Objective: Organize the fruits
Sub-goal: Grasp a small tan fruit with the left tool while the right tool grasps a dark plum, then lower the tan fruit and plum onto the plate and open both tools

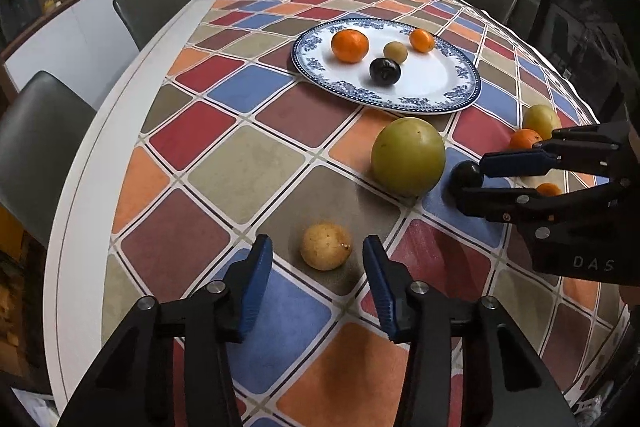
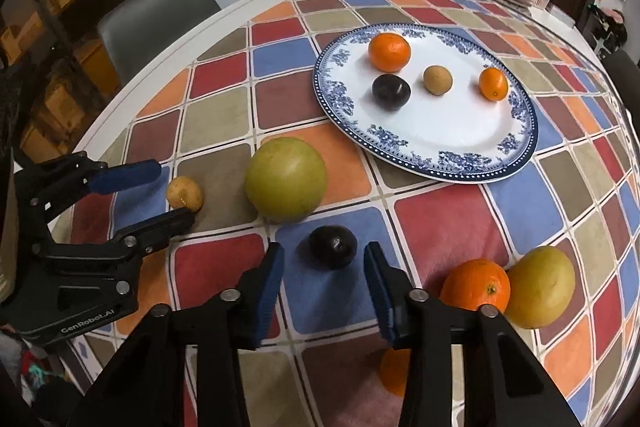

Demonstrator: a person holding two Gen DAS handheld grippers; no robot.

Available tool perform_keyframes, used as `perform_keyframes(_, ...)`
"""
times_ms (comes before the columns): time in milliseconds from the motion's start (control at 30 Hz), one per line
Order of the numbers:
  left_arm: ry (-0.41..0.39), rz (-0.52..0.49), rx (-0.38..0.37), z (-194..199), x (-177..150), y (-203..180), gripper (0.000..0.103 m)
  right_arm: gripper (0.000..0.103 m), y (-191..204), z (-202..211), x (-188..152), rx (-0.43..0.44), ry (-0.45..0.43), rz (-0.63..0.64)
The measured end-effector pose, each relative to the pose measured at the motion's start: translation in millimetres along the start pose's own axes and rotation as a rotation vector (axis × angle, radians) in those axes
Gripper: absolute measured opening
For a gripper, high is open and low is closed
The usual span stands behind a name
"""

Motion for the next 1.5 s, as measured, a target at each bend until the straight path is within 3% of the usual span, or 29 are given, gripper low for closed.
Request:
perform_keyframes(400, 0.029, 0.022, -0.010, -9.6, 2.4, -1.0, 0.029, 0.030, -4.6, -10.4, 2.4, 0.008, 0.012, -0.007)
perform_keyframes(900, -0.031, 0.016, -0.013, 17.9, 7.2, -13.4, 0.029, 0.029, -9.1, 4.2, -5.8, 0.024, -0.029, -0.029)
perform_keyframes(1500, -0.140, -0.034, -0.092, 59.8, 52.1, -58.0, 0.029, 0.029, -36.6, 78.4, 2.9, -0.025, -0.205, -0.035)
Point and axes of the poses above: each gripper's, at about its wrist camera, not at the fingertips, and z roughly against the way its jaws point, y to its left, x to its top, the point moved 1 cm from there along -z, roughly the way its jaws point, and after that the axes turned 6 degrees about z, right-handed, at the moved point
